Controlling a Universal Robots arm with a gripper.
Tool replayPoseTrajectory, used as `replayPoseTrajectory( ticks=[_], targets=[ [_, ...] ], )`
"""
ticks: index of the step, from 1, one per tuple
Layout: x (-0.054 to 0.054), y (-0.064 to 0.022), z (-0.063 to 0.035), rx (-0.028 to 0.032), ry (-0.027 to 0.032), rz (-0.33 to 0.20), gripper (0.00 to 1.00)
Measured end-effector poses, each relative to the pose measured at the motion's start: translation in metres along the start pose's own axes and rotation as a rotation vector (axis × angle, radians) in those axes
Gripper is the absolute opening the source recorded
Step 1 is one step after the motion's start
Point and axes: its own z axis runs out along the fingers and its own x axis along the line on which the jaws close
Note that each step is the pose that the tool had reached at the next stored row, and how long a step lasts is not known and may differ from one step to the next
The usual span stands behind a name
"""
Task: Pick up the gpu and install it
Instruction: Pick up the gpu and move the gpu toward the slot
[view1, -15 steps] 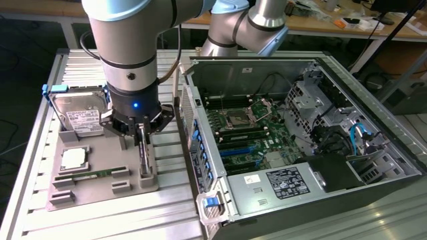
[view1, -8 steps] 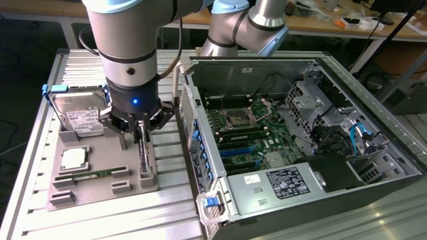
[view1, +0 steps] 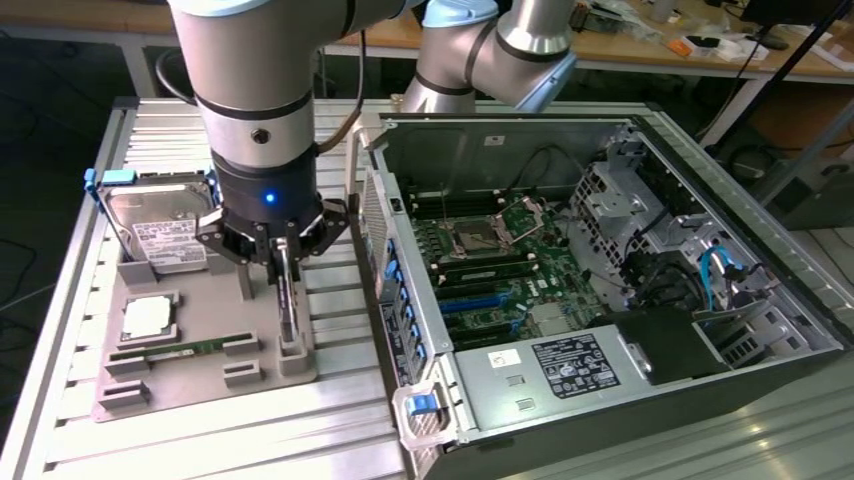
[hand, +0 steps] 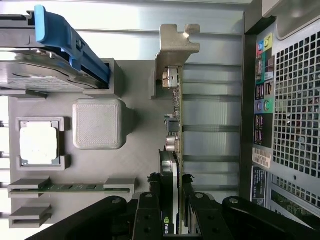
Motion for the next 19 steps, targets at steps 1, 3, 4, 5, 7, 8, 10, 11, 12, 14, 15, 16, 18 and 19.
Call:
replayPoseTrajectory(
  ticks=[1,3,4,5,7,8,10,11,12,14,15,16,18,19],
  targets=[
    [0.0000,0.0000,-0.0003,0.0001,0.0001,0.000,0.27],
    [0.0000,0.0000,-0.0008,0.0001,0.0001,0.000,0.27],
    [0.0000,0.0000,-0.0009,0.0000,0.0000,0.000,0.27],
    [0.0000,0.0000,-0.0020,0.0001,0.0002,0.000,0.27],
    [-0.0001,0.0001,-0.0023,0.0001,0.0002,0.000,0.27],
    [0.0000,0.0001,-0.0023,0.0001,0.0002,0.000,0.27],
    [0.0000,0.0001,-0.0024,0.0001,0.0002,0.000,0.27],
    [0.0000,0.0001,-0.0025,0.0002,0.0003,0.000,0.27],
    [0.0000,0.0001,-0.0030,0.0004,0.0005,0.000,0.27],
    [-0.0001,0.0001,-0.0033,0.0001,0.0001,0.000,0.27],
    [-0.0001,0.0001,-0.0036,0.0001,0.0001,0.000,0.27],
    [-0.0001,0.0001,-0.0046,0.0004,0.0006,0.000,0.27],
    [-0.0002,0.0002,-0.0072,0.0002,0.0003,0.000,0.27],
    [-0.0002,0.0003,-0.0087,0.0001,0.0002,0.000,0.27]
  ],
)
